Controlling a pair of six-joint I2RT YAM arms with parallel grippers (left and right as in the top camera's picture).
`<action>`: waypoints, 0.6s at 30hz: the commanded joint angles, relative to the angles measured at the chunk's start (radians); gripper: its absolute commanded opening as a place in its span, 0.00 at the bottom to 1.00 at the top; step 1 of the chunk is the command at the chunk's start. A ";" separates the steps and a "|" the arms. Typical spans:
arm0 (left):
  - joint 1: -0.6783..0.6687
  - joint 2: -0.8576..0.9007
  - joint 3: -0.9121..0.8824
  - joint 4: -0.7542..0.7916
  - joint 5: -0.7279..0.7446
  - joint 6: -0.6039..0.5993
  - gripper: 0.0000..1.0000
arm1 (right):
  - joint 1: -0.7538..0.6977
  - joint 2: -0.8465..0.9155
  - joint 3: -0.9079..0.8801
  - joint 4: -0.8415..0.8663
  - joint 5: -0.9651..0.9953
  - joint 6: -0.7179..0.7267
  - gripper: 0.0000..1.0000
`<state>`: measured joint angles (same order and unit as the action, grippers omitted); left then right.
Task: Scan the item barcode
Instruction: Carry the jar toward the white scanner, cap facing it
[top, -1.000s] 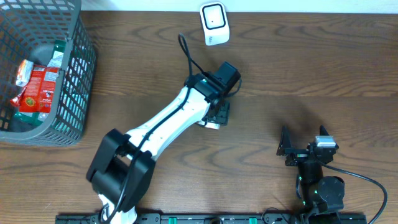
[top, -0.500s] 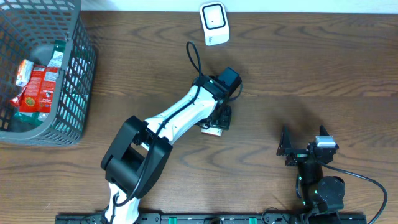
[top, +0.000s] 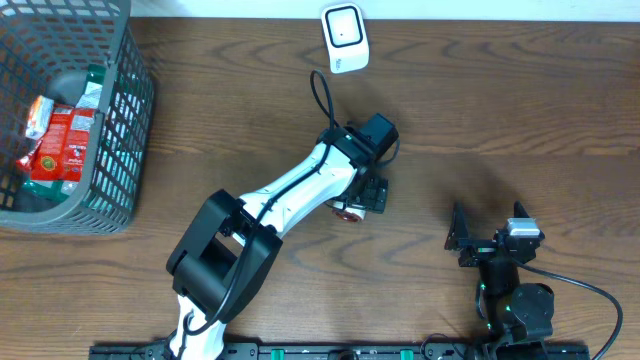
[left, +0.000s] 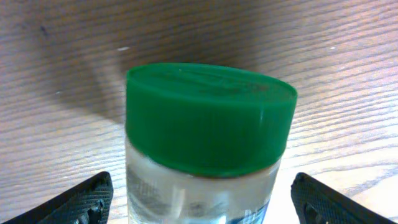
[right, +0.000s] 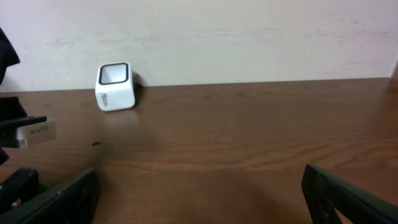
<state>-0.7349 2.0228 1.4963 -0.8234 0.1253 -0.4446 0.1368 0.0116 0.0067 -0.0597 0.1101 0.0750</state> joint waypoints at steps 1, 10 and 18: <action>-0.003 0.001 -0.009 0.010 -0.006 0.002 0.92 | -0.012 -0.005 -0.001 -0.003 0.012 -0.004 0.99; -0.003 0.001 -0.009 0.018 -0.006 0.002 0.92 | -0.012 -0.005 -0.001 -0.003 0.012 -0.004 0.99; -0.003 0.001 -0.009 0.018 -0.006 0.002 0.93 | -0.012 -0.005 -0.001 -0.003 0.012 -0.004 0.99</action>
<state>-0.7387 2.0228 1.4963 -0.8036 0.1253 -0.4450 0.1368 0.0116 0.0067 -0.0597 0.1101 0.0750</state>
